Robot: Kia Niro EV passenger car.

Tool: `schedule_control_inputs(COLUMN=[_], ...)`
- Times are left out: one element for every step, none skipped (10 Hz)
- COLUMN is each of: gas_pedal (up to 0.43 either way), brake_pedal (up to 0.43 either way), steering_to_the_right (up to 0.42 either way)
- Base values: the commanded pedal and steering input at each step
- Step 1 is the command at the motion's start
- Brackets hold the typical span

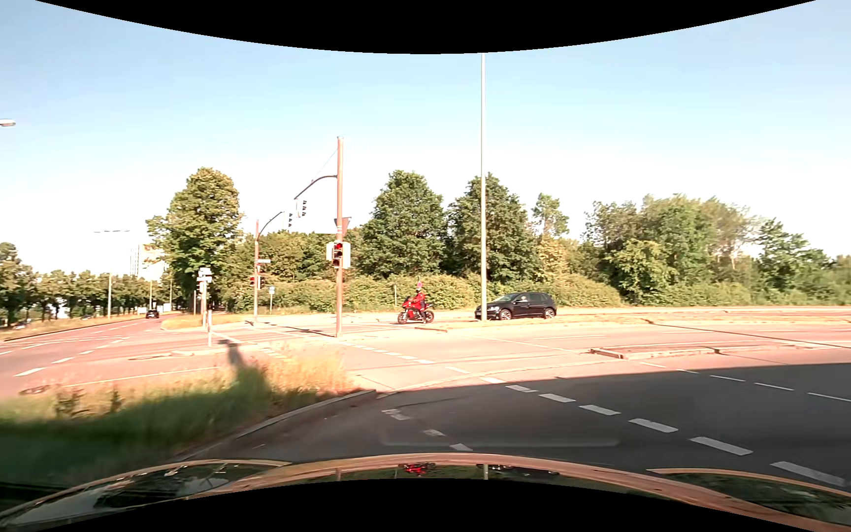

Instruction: Follow the waypoints while adhering to traffic rules and regulations

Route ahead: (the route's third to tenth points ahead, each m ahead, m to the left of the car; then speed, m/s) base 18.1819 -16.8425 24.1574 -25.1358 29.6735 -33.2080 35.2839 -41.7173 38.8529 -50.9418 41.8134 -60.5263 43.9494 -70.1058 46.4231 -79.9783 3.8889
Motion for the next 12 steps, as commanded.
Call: schedule_control_inputs(gas_pedal=[0.067,0.11,0.118,0.138,0.138,0.157,0.189,0.197,0.197,0.209,0.209,0.209], brake_pedal=[0.012,0.012,0.012,0.018,0.012,0.012,0.012,0.012,0.006,0.012,0.012,0.012], steering_to_the_right=[0.445,0.451,0.458,0.464,0.465,0.46,0.449,0.434,0.419,0.403,0.397,0.392])
